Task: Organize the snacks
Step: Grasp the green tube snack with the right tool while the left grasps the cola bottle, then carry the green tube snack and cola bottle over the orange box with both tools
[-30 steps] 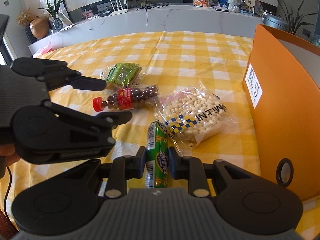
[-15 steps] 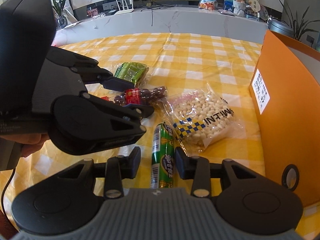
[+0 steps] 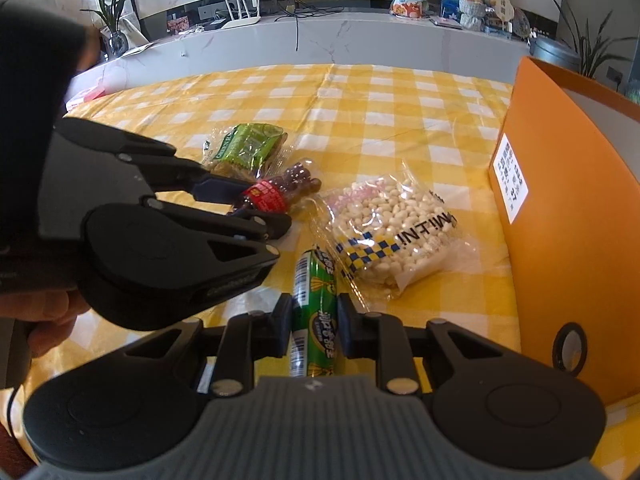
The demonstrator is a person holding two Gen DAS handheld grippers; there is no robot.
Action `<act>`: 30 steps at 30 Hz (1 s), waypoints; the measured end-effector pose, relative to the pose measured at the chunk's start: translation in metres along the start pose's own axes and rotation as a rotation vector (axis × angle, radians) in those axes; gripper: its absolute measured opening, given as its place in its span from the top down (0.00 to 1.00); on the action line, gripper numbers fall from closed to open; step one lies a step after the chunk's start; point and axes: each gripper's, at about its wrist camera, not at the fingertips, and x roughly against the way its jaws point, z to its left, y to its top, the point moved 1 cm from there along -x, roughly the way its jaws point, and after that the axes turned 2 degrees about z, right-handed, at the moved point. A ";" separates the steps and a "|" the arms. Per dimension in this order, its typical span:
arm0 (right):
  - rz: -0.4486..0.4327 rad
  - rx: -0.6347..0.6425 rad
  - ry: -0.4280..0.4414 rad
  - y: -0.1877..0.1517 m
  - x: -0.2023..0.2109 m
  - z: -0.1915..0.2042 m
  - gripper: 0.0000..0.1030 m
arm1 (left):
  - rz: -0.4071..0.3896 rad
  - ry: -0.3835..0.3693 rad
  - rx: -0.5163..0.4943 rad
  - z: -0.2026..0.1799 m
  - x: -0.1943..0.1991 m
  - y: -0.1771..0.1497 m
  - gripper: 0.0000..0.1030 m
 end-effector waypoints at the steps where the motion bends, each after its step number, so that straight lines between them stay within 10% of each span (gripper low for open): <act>1: 0.002 0.003 -0.001 -0.001 0.001 0.000 0.80 | -0.004 0.000 0.015 0.000 0.003 -0.002 0.67; 30: -0.105 0.012 -0.002 -0.023 0.082 -0.008 0.80 | -0.066 0.002 0.378 -0.022 0.111 -0.033 0.67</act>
